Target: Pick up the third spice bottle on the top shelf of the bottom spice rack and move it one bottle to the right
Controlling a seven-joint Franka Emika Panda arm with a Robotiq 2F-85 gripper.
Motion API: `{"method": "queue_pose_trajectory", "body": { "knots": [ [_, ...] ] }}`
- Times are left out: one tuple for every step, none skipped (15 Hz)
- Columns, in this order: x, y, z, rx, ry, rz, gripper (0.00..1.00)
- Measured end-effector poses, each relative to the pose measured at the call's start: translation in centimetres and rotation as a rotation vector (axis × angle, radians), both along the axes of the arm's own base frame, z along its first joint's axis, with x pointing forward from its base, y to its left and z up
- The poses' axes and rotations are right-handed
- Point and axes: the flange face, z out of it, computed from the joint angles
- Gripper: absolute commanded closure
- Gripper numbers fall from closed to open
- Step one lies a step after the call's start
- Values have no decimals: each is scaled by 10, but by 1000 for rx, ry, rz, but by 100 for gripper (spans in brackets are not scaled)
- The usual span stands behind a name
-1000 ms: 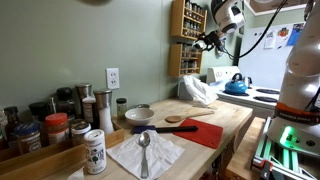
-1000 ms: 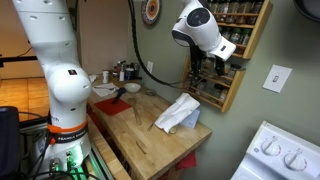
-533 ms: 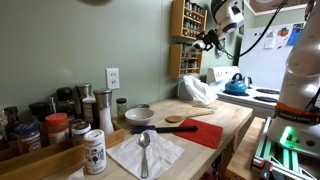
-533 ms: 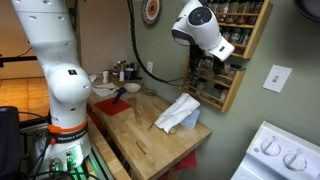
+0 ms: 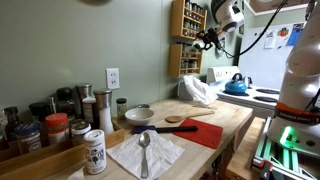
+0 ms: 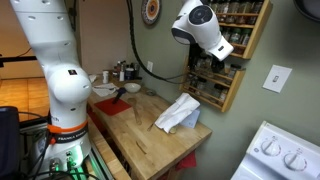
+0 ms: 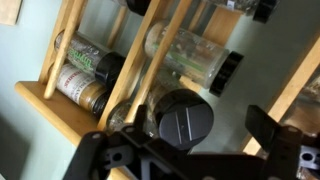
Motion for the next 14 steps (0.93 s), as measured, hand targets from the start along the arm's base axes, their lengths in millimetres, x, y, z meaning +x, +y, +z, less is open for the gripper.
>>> {"method": "queue_pose_trajectory", "body": {
  "knots": [
    [0,1,1,4,-3,0,0],
    [1,2,2,7,-6,2,0],
    [2,3,2,11,-7,3,0],
    [3,5,3,15,-8,4,0],
    [3,6,3,19,-8,5,0],
    [4,7,3,22,-9,6,0],
    [4,8,3,25,-9,7,0],
    [5,8,3,28,-11,6,0],
    [5,9,4,32,-14,4,0],
    [5,9,4,39,-19,1,0],
    [5,8,6,47,-25,-3,0],
    [5,8,6,57,-31,-8,0],
    [6,8,8,68,-39,-13,0],
    [6,8,10,79,-49,-18,0]
  ]
}}
